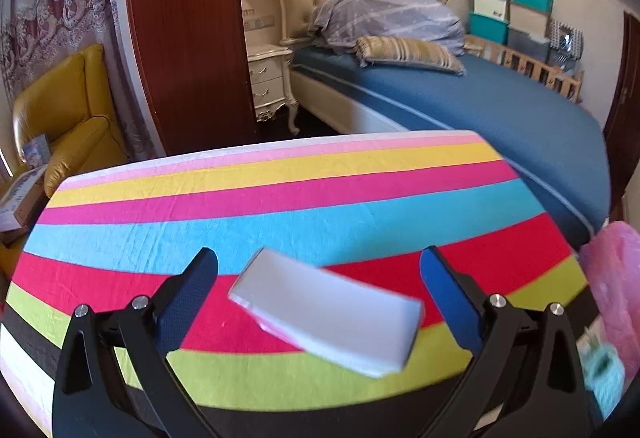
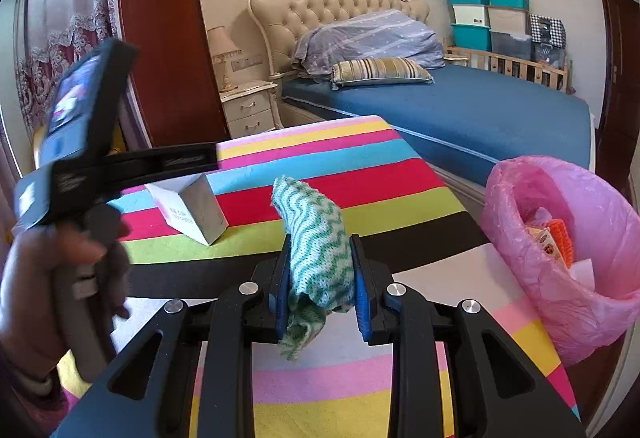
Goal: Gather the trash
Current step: 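Grasp the white box with the left tool while the right tool holds the cloth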
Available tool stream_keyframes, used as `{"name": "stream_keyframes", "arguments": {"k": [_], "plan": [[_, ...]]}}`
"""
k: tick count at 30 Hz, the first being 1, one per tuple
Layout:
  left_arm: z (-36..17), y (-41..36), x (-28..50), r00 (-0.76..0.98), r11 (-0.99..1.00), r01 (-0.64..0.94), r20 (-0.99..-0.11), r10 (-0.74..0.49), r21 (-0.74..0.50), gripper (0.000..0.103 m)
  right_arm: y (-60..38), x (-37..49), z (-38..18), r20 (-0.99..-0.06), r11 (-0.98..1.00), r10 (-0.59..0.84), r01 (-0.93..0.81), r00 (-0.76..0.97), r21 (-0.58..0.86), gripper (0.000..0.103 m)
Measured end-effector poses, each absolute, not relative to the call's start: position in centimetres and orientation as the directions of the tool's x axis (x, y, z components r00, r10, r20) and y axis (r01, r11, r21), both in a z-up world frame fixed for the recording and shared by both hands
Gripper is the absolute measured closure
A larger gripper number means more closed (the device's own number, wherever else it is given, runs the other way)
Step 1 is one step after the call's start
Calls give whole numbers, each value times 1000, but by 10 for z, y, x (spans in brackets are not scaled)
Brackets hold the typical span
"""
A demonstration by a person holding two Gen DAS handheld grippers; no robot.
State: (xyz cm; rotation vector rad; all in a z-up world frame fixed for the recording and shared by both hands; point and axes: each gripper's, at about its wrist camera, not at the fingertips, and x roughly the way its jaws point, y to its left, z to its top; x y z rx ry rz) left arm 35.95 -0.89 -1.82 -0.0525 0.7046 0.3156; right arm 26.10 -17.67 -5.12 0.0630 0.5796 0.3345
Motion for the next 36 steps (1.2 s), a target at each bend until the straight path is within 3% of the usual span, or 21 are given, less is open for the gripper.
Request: {"name": "stream_keyframes", "arguments": {"k": [11,16,23,25,27,28,36], "plan": [[-41,16,325,674,956,-251,-681,285,151,5,-181,259,-50,-516,943,331,-291,790,161,76],[-48,47,307,676,972,-205,-701,226,116,5,-178,257,-50,-517,946,323,-288,793,149,76],[-48,53,300,725,980,-181,-664,186,77,7,-167,258,-51,-530,948,312,-296,788,117,76],[-48,47,300,741,986,-154,-652,161,68,20,-166,258,-52,-534,948,309,-297,787,111,76],[-52,41,301,742,989,-135,-655,142,61,58,-165,260,-52,-540,948,308,-298,784,108,76],[-53,39,301,740,992,-118,-661,124,53,66,-164,261,-52,-542,949,306,-298,782,107,76],[-45,29,268,787,995,-87,-609,99,49,69,-157,268,-55,-577,940,318,-329,752,89,76]]}}
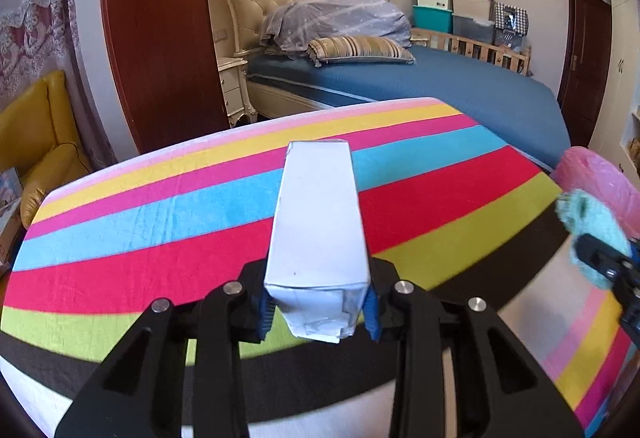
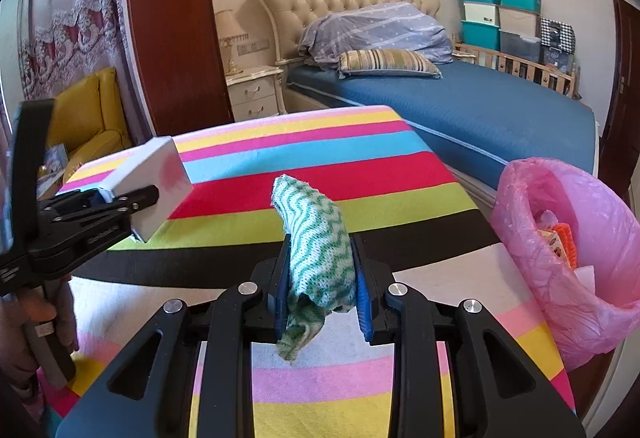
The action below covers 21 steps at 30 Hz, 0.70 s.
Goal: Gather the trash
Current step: 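Grasp the white box with the left tool while the right tool holds the cloth, then carry the cloth and white box toward the pink bin with both tools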
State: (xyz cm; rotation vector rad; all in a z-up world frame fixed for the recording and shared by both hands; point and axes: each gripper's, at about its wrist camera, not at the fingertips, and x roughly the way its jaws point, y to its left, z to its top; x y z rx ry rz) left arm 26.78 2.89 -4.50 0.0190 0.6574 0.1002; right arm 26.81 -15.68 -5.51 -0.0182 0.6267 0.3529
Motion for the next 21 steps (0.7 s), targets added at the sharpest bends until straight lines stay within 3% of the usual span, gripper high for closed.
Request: {"name": "stream_keyframes", "arguments": {"k": [21], "plan": [[-41,6,154,858,998,-30,-512,52,50,69,-144,208,-51,-584,906,375,-418,720,66,76]]}}
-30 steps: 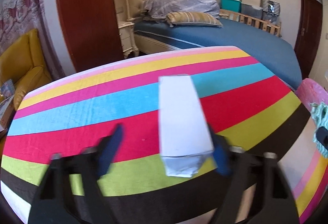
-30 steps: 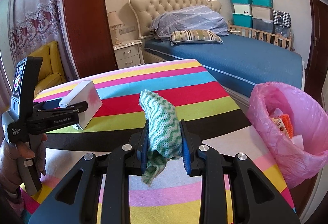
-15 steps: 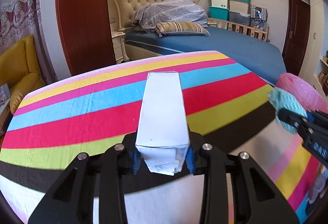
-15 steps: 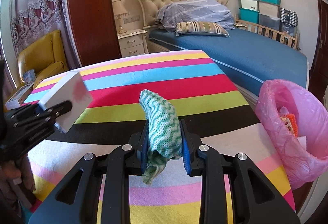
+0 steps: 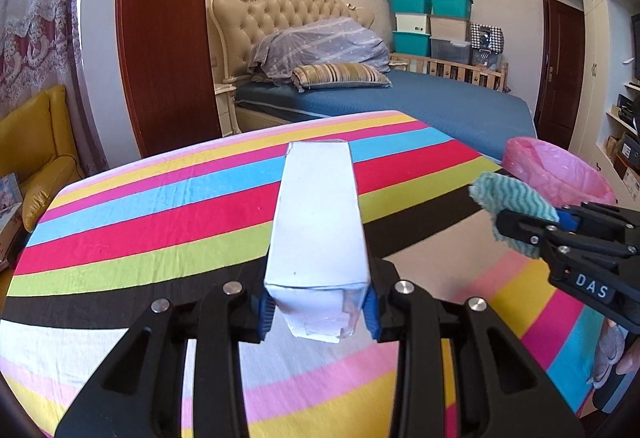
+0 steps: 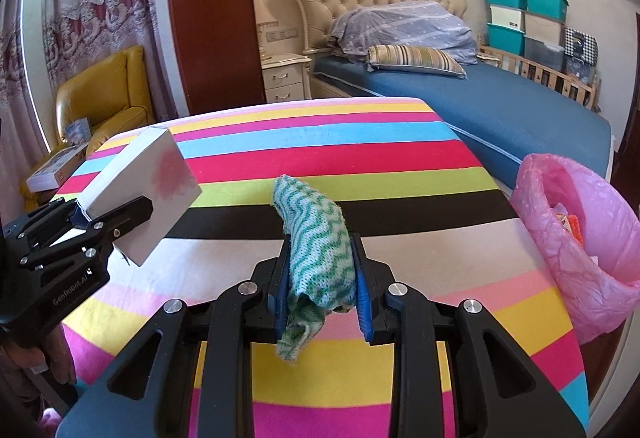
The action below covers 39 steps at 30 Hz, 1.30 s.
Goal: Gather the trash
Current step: 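Carry the cloth and white box toward the pink bin with both tools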
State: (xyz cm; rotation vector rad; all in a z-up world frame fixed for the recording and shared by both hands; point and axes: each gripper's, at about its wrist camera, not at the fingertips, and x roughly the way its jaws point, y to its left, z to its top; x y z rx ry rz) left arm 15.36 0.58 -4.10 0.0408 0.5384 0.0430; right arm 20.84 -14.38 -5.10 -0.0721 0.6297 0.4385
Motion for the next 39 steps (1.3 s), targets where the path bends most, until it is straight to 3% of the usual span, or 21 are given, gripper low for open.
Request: {"name": "stream_keyframes", "arguments": {"k": [17,39], "plan": [[-26,-5,130,890,998,-31,-453,49,47,68,-140,168,-38,-533,884,420,-465,734,56,76],[-19,-53,124,915,993,61,-404,-16,100,68,-198,152,-21,-431,918,380,-389,818,71,76]]}}
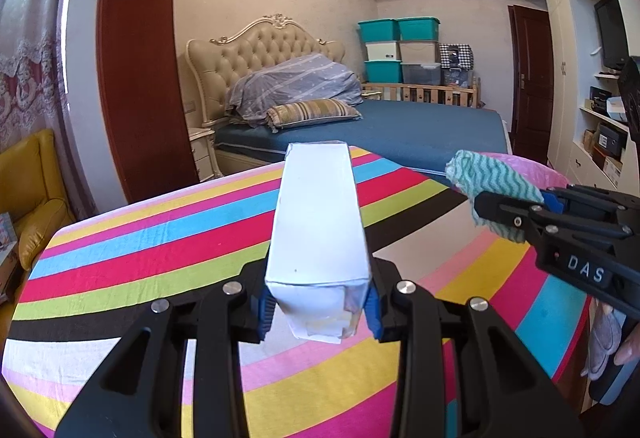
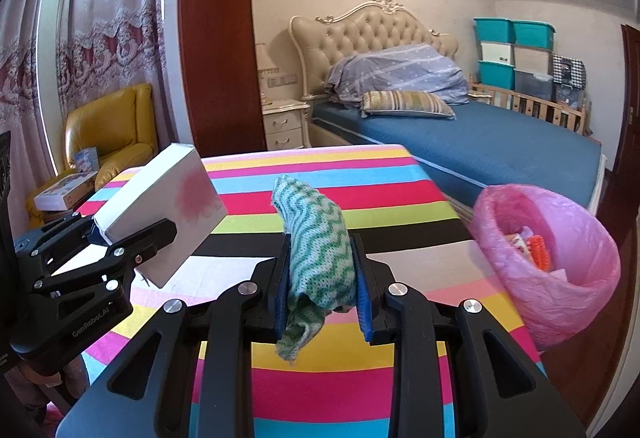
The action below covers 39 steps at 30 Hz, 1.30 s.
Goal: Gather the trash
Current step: 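Carry the cloth and white box toward the pink bin with both tools, then open both tools over the pink bin to drop the cloth and box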
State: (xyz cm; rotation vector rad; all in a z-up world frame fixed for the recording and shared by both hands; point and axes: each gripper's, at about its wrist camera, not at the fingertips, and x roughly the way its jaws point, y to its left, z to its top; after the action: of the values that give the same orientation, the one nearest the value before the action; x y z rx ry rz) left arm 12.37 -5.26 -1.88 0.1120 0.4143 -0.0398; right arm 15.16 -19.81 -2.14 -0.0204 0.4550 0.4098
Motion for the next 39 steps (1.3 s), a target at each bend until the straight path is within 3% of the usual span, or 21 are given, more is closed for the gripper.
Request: {"name": "stream_keyframes", "arguments": {"k": [23,32,39], "plan": [[-3,-157,180,856,940,331,-445,-262,83,68,-348,171,-15,-398,992,130,-120,908,50,75],[8,-228,248,797,899,435,-483,-362,44,68,-409,205,-15,-409,999,39,-24,912,42,75],[7,-270,298,772,899,438,-520,-366,16,68,-440,243,-23,-441,998,32,-6,897,61,74]]}}
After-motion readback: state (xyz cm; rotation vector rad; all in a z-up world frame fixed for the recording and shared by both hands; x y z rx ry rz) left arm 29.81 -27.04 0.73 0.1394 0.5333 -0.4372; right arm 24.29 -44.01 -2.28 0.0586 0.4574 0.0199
